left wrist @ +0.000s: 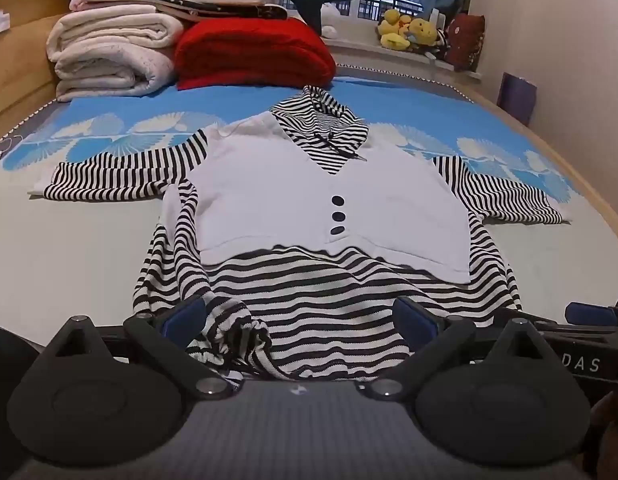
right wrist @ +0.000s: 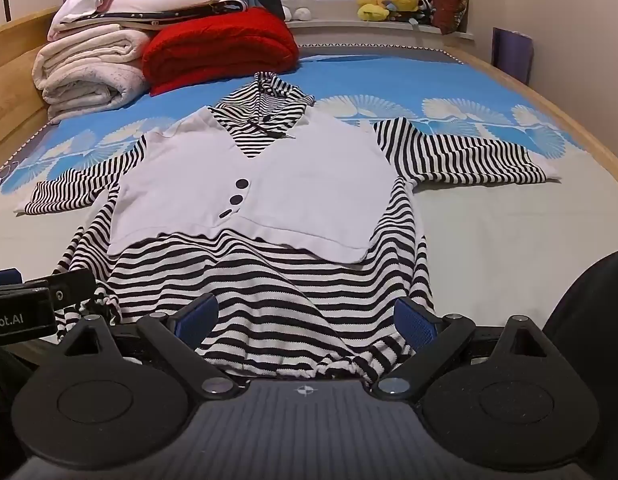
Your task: Fold small clothes
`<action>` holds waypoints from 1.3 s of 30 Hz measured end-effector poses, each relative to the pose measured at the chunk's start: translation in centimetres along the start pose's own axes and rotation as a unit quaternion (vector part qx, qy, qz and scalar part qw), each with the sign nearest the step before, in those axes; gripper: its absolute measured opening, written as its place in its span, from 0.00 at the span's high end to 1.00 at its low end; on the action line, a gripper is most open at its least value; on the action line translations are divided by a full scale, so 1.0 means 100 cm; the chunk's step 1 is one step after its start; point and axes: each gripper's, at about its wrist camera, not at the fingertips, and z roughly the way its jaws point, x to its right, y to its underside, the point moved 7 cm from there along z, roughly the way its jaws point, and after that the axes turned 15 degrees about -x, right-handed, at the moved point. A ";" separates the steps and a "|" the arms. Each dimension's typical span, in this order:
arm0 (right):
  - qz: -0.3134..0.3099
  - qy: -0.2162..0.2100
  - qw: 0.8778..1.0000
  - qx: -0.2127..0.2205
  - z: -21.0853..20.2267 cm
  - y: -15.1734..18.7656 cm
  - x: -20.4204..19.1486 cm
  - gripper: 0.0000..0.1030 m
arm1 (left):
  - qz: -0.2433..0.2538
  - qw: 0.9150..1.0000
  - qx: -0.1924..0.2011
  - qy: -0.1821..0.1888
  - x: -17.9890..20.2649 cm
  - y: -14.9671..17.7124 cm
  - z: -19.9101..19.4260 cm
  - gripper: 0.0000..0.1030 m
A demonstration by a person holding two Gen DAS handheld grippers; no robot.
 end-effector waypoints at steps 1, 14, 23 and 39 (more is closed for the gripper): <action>0.000 0.000 1.000 0.000 0.000 0.000 0.000 0.08 | 0.000 1.000 0.000 0.000 0.000 0.000 0.000 0.02; 0.000 0.000 1.000 0.000 0.000 0.000 0.000 0.08 | -0.002 1.000 -0.004 -0.001 0.002 0.002 0.004 0.02; 0.000 0.000 1.000 -0.002 0.001 0.001 0.002 0.08 | -0.001 1.000 -0.002 0.000 0.000 0.002 0.005 0.02; 0.077 0.010 0.997 -0.018 0.030 -0.030 0.050 0.39 | -0.072 0.994 -0.078 0.014 -0.070 -0.068 0.099 0.02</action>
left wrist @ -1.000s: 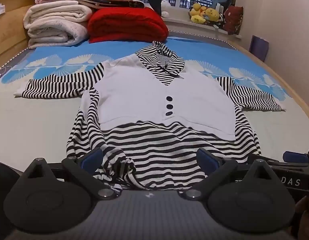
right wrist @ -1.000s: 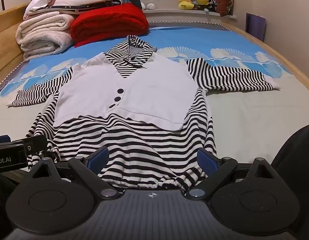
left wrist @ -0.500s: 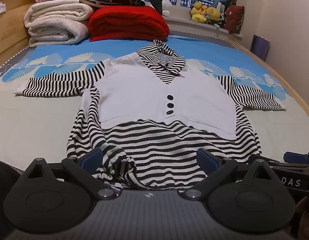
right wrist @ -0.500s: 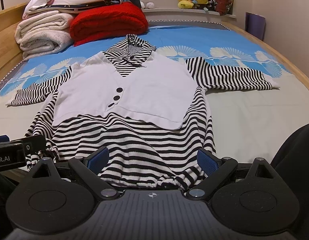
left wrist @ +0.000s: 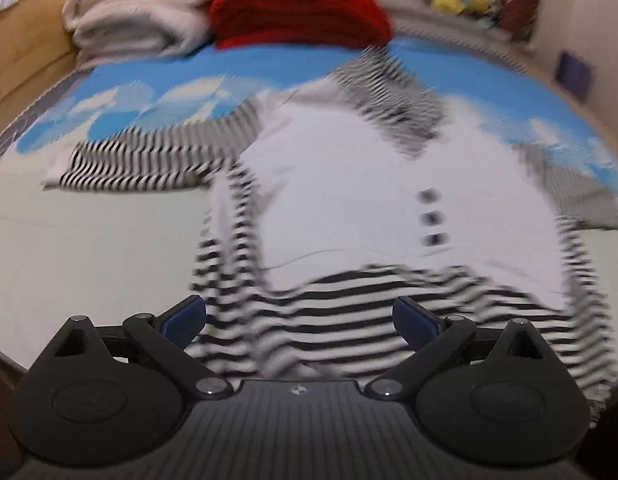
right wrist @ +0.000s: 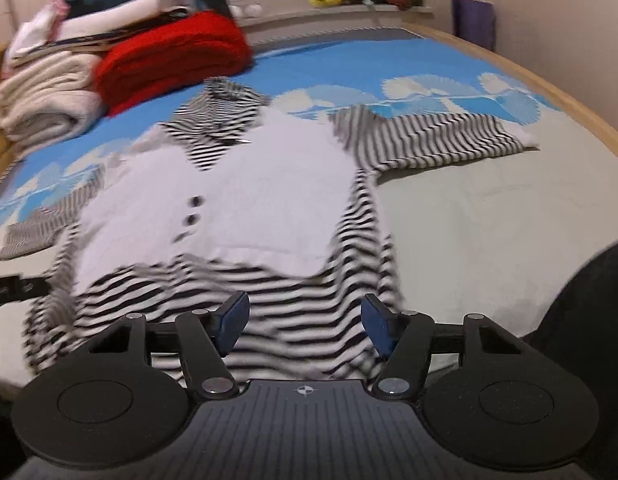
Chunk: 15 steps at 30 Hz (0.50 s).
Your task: Fold small clothes
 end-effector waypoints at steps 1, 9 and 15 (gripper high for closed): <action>0.000 0.010 1.000 -0.012 0.010 -0.006 0.006 0.39 | -0.018 1.000 -0.011 0.003 -0.009 -0.006 0.009 0.02; 0.075 0.044 0.989 -0.118 0.088 -0.005 0.048 0.36 | -0.074 0.986 -0.129 -0.071 -0.062 0.012 0.054 0.03; 0.096 0.034 0.984 -0.145 0.103 0.005 0.053 0.72 | -0.087 0.986 -0.135 -0.054 -0.070 0.019 0.055 0.91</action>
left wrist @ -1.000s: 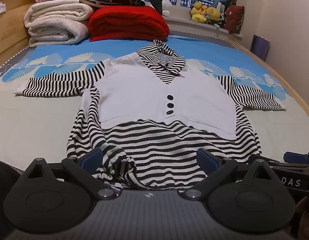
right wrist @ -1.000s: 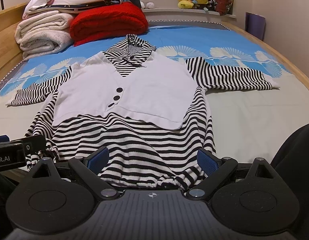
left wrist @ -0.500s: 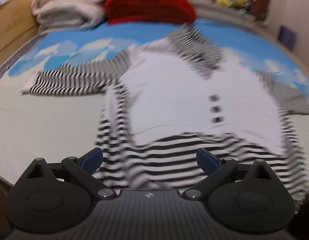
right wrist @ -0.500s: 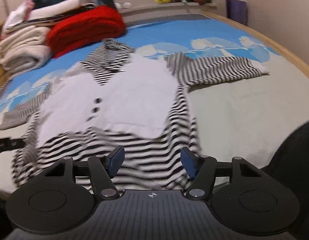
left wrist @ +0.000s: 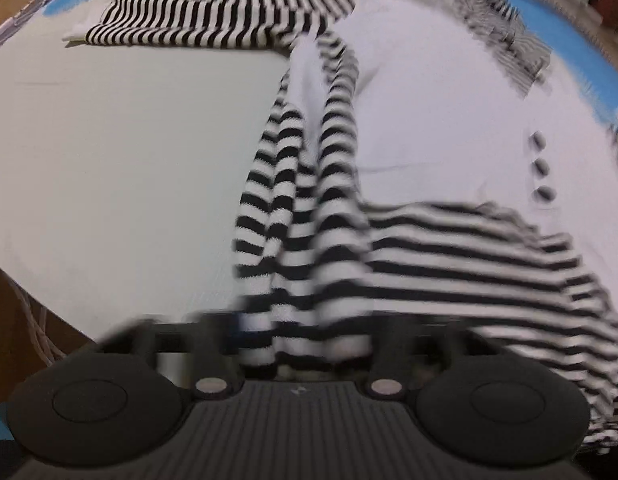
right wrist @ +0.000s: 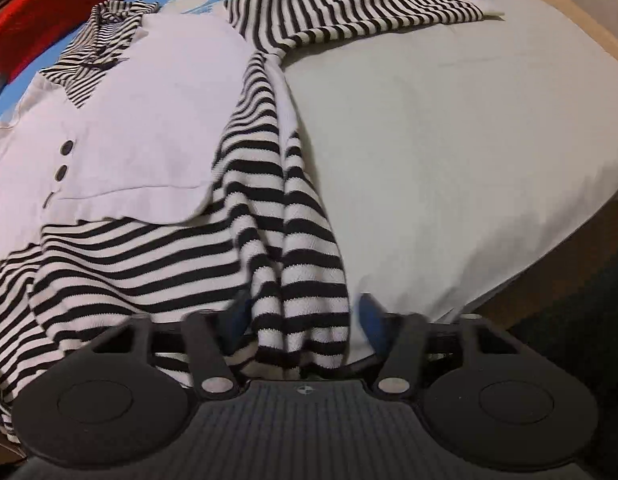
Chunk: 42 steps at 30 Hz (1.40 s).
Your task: Fold small clothes
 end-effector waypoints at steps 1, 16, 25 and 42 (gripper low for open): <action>-0.008 -0.013 1.000 0.009 -0.007 -0.002 -0.002 0.93 | -0.010 1.000 0.015 0.006 -0.001 0.002 -0.010 0.91; -0.008 0.037 0.993 0.116 -0.057 -0.012 0.002 0.48 | 0.046 0.991 0.124 -0.013 0.025 0.014 -0.079 0.53; -0.099 0.071 0.992 0.019 -0.009 0.007 -0.019 0.36 | 0.094 0.994 0.022 -0.042 0.048 0.040 -0.048 0.51; -0.157 -0.035 0.924 0.347 -0.201 -0.120 -0.015 0.25 | 0.084 0.975 0.205 0.019 0.070 -0.003 -0.100 0.26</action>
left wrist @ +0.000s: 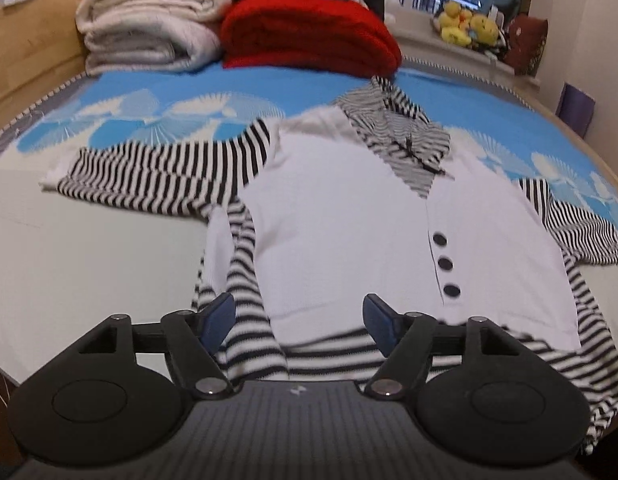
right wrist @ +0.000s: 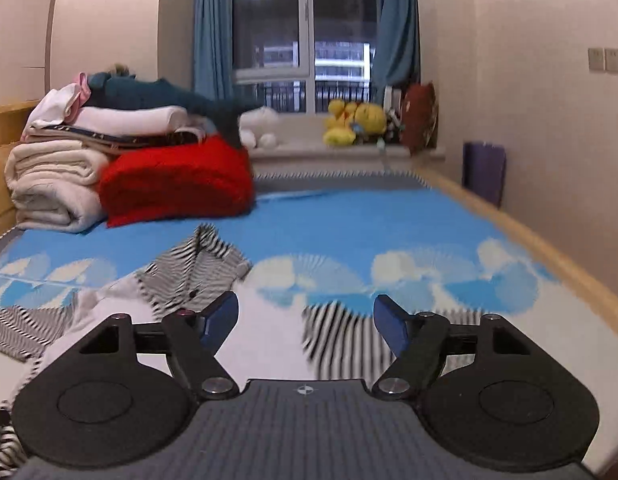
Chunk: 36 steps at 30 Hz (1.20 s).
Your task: Fold small clothes
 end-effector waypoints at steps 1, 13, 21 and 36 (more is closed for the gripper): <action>0.000 0.002 1.000 0.001 0.005 -0.002 0.005 0.25 | -0.002 1.000 0.009 -0.003 0.001 -0.002 -0.003 0.26; 0.039 -0.018 0.999 -0.001 0.038 0.019 0.002 0.26 | 0.040 0.995 0.077 -0.046 0.035 -0.032 -0.021 0.22; 0.038 -0.022 0.999 -0.018 0.054 0.026 -0.010 0.26 | 0.027 0.992 0.096 -0.073 0.040 -0.051 -0.047 0.22; -0.017 -0.039 0.999 -0.013 0.038 0.022 -0.051 0.26 | 0.008 0.976 0.177 -0.128 -0.004 -0.258 -0.034 0.59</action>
